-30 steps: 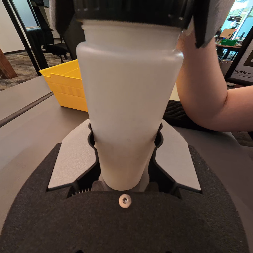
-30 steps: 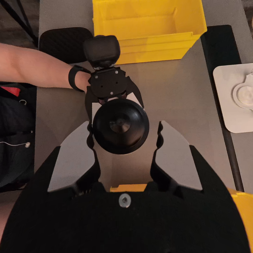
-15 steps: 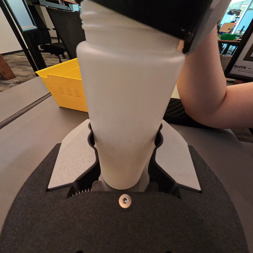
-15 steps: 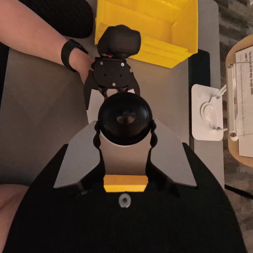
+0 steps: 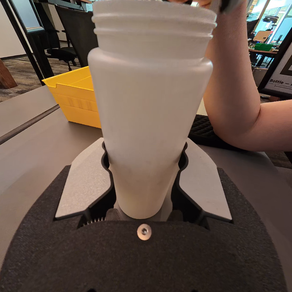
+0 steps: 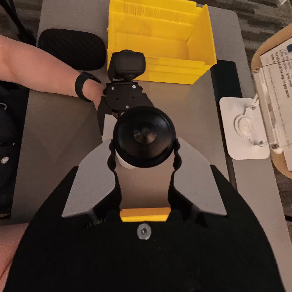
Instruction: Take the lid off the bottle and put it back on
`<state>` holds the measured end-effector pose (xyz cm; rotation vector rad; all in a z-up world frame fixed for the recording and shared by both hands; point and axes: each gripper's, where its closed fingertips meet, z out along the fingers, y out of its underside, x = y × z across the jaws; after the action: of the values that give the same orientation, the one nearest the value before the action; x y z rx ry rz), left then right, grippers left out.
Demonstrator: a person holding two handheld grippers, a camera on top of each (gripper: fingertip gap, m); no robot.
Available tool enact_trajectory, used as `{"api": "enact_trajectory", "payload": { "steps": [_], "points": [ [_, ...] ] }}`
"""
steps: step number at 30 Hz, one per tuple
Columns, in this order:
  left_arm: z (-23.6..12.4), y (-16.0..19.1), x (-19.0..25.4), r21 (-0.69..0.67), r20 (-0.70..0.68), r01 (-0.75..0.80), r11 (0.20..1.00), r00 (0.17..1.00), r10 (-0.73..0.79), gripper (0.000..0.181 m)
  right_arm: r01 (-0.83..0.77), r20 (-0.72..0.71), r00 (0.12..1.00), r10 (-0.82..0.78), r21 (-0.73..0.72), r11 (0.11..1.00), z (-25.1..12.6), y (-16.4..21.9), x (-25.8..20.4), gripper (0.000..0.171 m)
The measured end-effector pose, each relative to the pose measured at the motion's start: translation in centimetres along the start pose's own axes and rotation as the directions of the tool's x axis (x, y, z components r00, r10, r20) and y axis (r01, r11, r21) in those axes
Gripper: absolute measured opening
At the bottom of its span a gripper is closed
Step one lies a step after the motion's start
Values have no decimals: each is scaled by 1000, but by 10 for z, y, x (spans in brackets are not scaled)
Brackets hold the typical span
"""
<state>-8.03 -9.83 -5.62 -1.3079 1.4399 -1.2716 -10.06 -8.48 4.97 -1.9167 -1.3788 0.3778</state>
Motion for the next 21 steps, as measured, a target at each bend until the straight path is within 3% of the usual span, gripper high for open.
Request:
{"api": "enact_trajectory", "payload": {
  "steps": [2, 4, 6, 8, 10, 12, 14, 21],
  "points": [
    [0, 0, -2, -2, 14, 0, 1000, 1000, 0, 88, -43, -80, 996, 44, 15, 999, -19, 11, 16, 73],
    [-1, 0, -5, -1, 33, 2, 1000, 999, -1, 88, -180, -174, 967, 188, 61, 982, -45, 34, 42, 73],
    [-2, 0, -7, 3, 39, 7, 1000, 999, -7, 88, -379, -295, 881, 370, 27, 925, -63, 89, 76, 73],
    [-2, 0, -8, 8, 41, 10, 1000, 999, -10, 88, -614, -446, 721, 530, -57, 787, -71, 167, 108, 73],
    [-2, 0, -8, 7, 42, 10, 1000, 999, -10, 88, -800, -559, 549, 622, -136, 584, -71, 239, 121, 73],
    [-2, 0, -8, 5, 44, 8, 1000, 999, -8, 88, -892, -583, 419, 696, -123, 435, -61, 279, 128, 73],
    [-2, 0, -8, 5, 44, 7, 1000, 999, -7, 88, -965, -619, 228, 752, -38, 261, -57, 308, 134, 73],
    [-3, 0, -8, 11, 42, 12, 1000, 999, -13, 88, -977, -647, 180, 741, -27, 213, -45, 338, 141, 73]
  ]
}}
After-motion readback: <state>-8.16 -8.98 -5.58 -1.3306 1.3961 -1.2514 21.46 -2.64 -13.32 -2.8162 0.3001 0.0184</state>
